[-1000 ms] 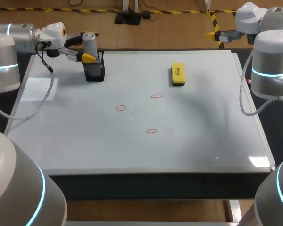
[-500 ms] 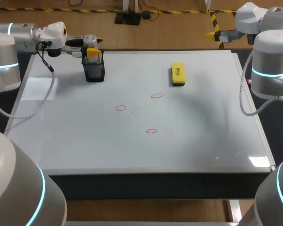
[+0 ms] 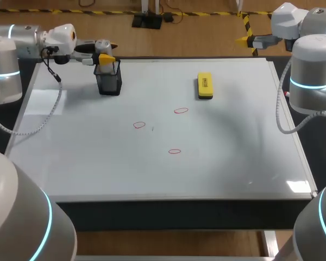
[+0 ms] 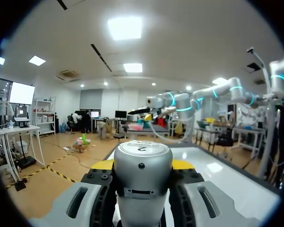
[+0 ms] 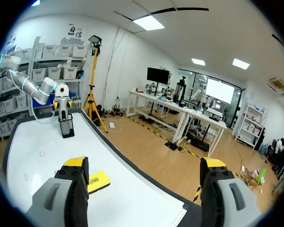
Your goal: Pick up the inspection probe, press it on each red-marked spot on the whiteboard one by one, put down the probe, pick up the eraser, and wipe off all the red marks.
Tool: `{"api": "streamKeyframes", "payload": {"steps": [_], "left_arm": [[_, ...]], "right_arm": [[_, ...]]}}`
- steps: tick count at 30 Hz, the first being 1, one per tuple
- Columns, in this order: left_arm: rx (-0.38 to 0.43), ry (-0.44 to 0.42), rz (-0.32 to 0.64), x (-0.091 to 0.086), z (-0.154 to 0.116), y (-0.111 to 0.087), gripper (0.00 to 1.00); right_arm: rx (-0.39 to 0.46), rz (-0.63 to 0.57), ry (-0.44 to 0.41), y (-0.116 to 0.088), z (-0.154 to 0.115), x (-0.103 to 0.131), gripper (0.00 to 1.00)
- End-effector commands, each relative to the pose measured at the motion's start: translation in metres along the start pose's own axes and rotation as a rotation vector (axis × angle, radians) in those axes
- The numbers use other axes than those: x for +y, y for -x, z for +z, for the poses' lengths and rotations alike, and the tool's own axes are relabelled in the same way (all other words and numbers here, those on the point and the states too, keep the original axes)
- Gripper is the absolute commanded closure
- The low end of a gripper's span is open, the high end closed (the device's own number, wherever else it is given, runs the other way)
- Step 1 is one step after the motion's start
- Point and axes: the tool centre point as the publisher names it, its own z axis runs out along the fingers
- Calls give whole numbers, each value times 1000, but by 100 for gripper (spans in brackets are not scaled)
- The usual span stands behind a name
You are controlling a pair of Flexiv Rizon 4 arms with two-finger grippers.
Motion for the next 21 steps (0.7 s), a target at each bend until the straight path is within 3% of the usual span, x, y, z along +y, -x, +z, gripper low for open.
{"api": "streamKeyframes", "payload": {"steps": [1,11,21], "left_arm": [[10,2,5,-3,-1,3,100],[16,1,28,-17,-3,4,100],[14,4,60,-46,0,-2,100]], "right_arm": [[1,0,0,0,0,0,0],[1,0,0,0,0,0,0],[1,0,0,0,0,0,0]]}}
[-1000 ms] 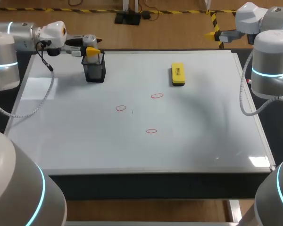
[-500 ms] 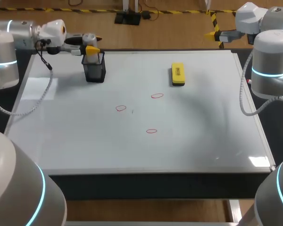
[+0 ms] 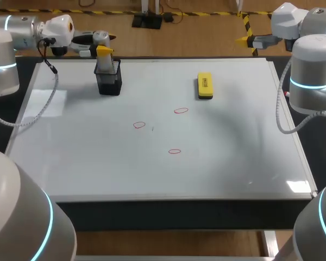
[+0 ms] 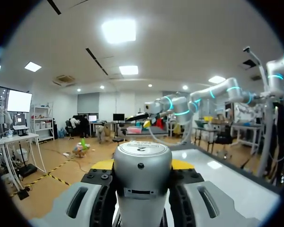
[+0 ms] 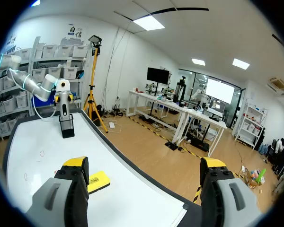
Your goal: Pick up the inspection probe, press it on each red-marked spot on the whiteboard one by one, put down the probe, pick up the eraser, and wipe off all the red marks.
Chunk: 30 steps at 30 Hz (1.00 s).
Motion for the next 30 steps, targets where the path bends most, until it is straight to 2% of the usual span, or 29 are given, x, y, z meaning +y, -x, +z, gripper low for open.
{"api": "streamKeyframes", "payload": {"steps": [1,9,14,22,30], "left_arm": [[-8,9,20,-16,3,-7,100],[1,15,38,-28,5,-10,100],[-4,-15,50,-38,4,-12,100],[-8,2,53,-56,7,-12,100],[-57,1,34,-70,9,-10,100]], "right_arm": [[1,0,0,0,0,0,0],[1,0,0,0,0,0,0],[1,0,0,0,0,0,0],[1,0,0,0,0,0,0],[1,0,0,0,0,0,0]]}}
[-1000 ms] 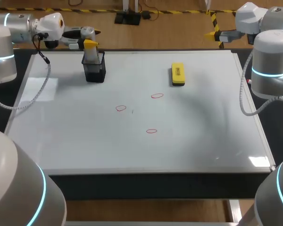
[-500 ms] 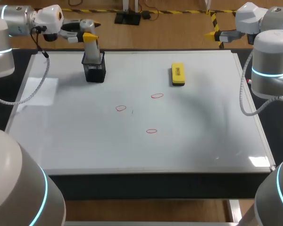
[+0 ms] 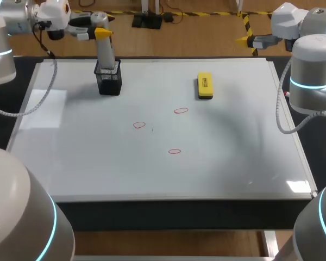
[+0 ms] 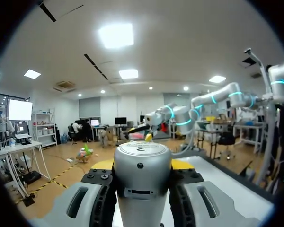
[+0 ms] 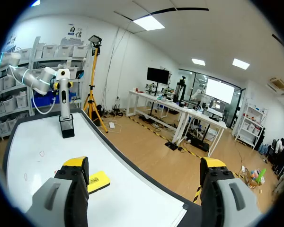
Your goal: Pick up the inspection probe, press it on each red-marked spot on the whiteboard one by one, put down the probe, pick up the eraser, and wipe off all the red marks.
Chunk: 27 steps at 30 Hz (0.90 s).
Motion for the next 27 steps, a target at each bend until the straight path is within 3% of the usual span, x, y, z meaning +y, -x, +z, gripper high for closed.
{"api": "streamKeyframes", "payload": {"steps": [1,16,27], "left_arm": [[-33,16,2,-13,3,-8,100],[-59,6,43,-34,-7,-34,100],[-151,22,55,-26,-22,-72,100]], "right_arm": [[1,0,0,0,0,0,0],[1,0,0,0,0,0,0],[1,0,0,0,0,0,0]]}}
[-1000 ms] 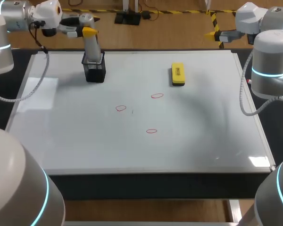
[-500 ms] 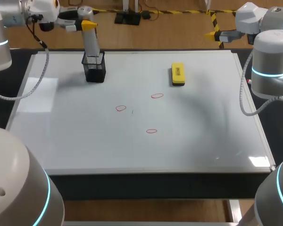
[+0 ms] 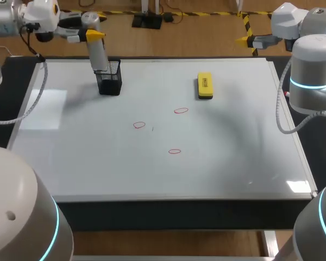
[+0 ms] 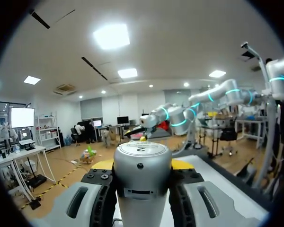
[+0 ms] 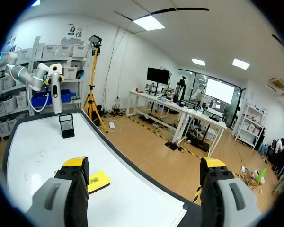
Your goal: Pick up the inspection probe, press it on each red-marked spot on the whiteboard one by one, put down the probe, pick up the eraser, and wipe off all the red marks.
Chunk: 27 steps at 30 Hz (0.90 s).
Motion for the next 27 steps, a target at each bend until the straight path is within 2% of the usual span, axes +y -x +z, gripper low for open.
{"api": "streamKeyframes", "payload": {"steps": [1,14,21,27], "left_arm": [[-134,14,4,-1,-5,-24,100],[-184,8,22,28,-16,-55,100],[-211,-3,11,43,-23,-60,100],[-184,-20,-2,57,-22,-59,100]], "right_arm": [[1,0,0,0,0,0,0],[1,0,0,0,0,0,0],[1,0,0,0,0,0,0],[1,0,0,0,0,0,0]]}}
